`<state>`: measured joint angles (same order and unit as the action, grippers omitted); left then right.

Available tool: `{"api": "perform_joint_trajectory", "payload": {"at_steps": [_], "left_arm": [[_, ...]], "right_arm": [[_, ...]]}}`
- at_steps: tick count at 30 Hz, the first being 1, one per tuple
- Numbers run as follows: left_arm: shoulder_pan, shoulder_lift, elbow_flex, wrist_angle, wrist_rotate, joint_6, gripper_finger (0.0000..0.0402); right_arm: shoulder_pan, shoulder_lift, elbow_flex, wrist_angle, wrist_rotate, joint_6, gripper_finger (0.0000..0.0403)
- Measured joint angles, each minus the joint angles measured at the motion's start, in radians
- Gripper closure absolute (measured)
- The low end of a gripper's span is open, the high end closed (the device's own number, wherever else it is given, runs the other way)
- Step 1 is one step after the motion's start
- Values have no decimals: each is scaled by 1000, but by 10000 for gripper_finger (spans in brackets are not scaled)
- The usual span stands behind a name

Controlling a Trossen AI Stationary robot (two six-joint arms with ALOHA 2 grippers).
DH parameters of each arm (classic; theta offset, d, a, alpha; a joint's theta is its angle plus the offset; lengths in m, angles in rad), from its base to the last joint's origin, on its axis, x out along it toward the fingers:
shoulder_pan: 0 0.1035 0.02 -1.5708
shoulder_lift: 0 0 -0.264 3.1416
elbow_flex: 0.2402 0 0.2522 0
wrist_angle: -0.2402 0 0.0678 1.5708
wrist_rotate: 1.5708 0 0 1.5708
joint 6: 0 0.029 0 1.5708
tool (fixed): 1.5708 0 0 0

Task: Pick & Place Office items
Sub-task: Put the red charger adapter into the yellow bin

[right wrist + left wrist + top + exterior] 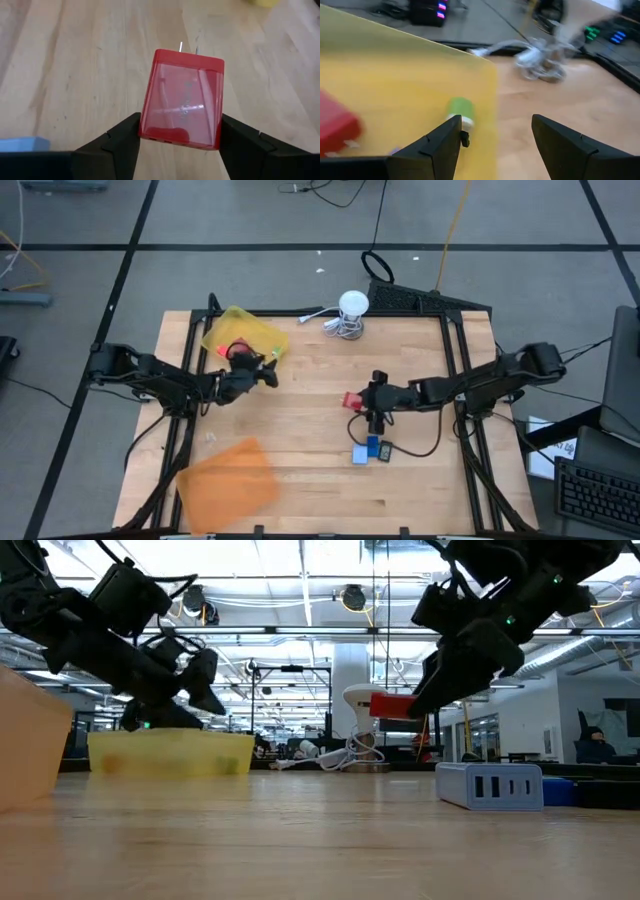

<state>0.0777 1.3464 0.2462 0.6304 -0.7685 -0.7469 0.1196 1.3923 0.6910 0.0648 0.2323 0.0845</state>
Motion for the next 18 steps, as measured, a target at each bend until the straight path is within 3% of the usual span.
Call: {"api": "perform_joint_trajectory", "payload": {"at_steps": [6,12,18], "left_arm": [[0,0,1,86,151,170,154],[1,0,2,137,230,191,160],[0,0,2,252,502,256,167]], "right_arm": [[0,-11,0,-5,-2,4,178],[0,-10,0,-15,-2,4,183],[0,-10,0,-13,-2,8,178]]}}
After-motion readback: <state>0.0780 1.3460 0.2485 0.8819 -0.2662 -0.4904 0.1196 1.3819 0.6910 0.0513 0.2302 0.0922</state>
